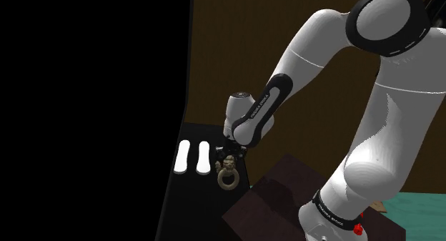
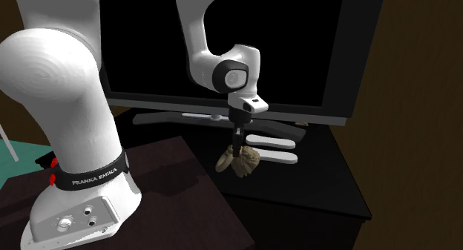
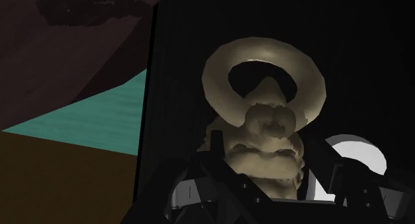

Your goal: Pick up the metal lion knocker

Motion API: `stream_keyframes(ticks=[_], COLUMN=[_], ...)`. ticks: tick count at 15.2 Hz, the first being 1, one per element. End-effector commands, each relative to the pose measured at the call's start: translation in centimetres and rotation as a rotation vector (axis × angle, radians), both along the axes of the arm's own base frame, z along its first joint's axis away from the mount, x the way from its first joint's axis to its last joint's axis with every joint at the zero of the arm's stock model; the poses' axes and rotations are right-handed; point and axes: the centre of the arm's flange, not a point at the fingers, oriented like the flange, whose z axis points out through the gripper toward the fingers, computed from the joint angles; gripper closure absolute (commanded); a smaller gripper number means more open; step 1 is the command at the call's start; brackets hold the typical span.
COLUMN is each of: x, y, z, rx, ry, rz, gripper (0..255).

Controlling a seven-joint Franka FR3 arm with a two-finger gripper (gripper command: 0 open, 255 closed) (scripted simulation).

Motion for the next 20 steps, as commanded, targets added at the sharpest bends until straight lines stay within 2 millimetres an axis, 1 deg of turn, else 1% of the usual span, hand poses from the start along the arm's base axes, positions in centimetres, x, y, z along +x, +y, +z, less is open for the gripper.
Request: stream_keyframes(ticks=[1, 5, 20], x=[0.0, 0.0, 0.0], y=[0.0, 0.0, 0.0], z=[-0.1, -0.1, 7.8], rx=[0.000, 0.000, 0.000], ry=[0.001, 0.001, 0.001], rz=[0.000, 0.000, 0.000], gripper=[255, 255, 255])
